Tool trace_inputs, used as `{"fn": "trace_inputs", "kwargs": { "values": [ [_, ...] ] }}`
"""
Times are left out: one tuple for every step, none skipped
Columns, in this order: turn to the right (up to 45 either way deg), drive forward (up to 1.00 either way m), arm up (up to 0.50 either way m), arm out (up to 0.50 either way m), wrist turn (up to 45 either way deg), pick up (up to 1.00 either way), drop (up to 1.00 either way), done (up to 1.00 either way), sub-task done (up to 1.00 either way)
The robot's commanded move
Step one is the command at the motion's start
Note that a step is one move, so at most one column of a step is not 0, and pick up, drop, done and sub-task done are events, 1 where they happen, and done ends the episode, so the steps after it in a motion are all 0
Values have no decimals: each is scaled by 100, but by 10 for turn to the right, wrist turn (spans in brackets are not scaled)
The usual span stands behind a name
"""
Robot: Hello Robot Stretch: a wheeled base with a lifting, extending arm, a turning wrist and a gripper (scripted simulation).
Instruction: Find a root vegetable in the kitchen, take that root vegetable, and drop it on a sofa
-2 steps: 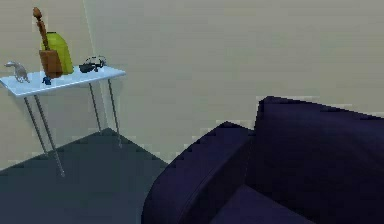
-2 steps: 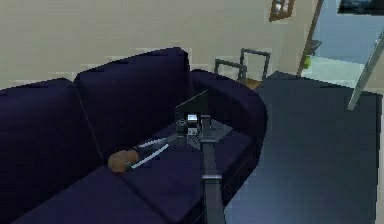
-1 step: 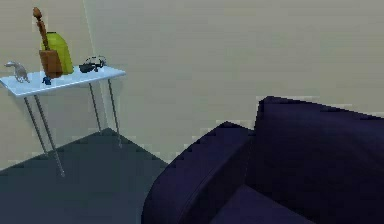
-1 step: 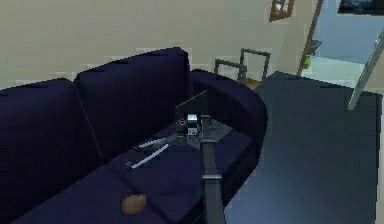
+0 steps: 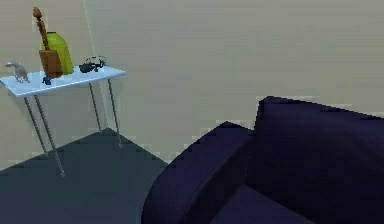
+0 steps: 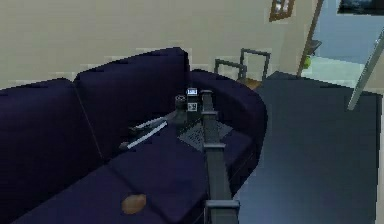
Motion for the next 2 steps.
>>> {"fn": "trace_inputs", "kwargs": {
  "values": [
    [0,0,0,-8,0,0,0,0,0],
    [0,0,0,0,0,0,0,100,0]
  ]
}}
